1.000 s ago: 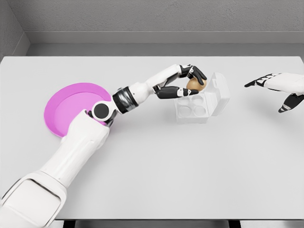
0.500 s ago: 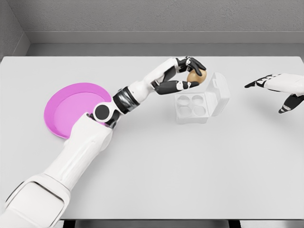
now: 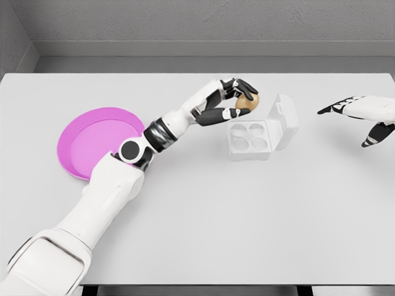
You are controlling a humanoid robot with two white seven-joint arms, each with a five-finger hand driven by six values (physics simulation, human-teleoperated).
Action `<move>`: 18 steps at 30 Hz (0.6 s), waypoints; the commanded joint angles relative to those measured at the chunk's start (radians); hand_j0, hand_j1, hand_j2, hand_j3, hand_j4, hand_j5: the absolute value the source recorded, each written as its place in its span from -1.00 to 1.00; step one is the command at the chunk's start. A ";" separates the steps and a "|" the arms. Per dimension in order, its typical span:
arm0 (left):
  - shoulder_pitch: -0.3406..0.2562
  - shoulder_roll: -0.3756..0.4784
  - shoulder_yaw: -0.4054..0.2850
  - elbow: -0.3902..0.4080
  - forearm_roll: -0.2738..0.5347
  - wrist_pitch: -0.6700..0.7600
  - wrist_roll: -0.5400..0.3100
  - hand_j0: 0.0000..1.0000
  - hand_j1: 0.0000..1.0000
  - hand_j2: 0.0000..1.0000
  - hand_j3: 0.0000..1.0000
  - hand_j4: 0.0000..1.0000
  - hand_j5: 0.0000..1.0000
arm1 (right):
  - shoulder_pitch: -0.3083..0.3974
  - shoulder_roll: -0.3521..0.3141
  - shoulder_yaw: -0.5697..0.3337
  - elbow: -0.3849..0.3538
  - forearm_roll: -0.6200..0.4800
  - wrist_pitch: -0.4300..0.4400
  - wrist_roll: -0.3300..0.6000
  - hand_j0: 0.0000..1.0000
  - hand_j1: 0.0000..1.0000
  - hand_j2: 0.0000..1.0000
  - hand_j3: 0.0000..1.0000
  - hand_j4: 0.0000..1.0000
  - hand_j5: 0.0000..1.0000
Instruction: Pack egg into the box and close the box lid
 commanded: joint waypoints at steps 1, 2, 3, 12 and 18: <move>0.000 0.000 0.001 0.020 0.006 0.001 0.002 -0.15 -0.15 -0.15 -0.15 -0.15 -0.15 | 0.000 -0.001 -0.001 0.000 -0.004 0.002 0.000 1.00 1.00 1.00 1.00 1.00 1.00; 0.006 0.000 0.001 0.023 0.006 0.001 0.000 -0.15 -0.15 -0.15 -0.15 -0.15 -0.15 | 0.000 -0.001 -0.001 0.000 -0.004 0.002 0.000 1.00 1.00 1.00 1.00 1.00 1.00; 0.011 0.000 0.001 0.024 0.005 0.001 0.002 -0.15 -0.15 -0.15 -0.15 -0.15 -0.15 | 0.000 -0.001 -0.001 0.000 -0.004 0.002 0.000 1.00 1.00 1.00 1.00 1.00 1.00; 0.014 0.000 -0.011 0.040 -0.006 0.001 0.000 -0.16 -0.16 -0.16 -0.16 -0.16 -0.16 | 0.000 -0.001 -0.001 0.000 -0.004 0.002 0.000 1.00 1.00 1.00 1.00 1.00 1.00; 0.018 0.000 -0.014 0.038 -0.009 0.001 0.000 -0.16 -0.16 -0.16 -0.16 -0.16 -0.16 | 0.000 -0.001 -0.001 0.000 -0.004 0.002 0.000 1.00 1.00 1.00 1.00 1.00 1.00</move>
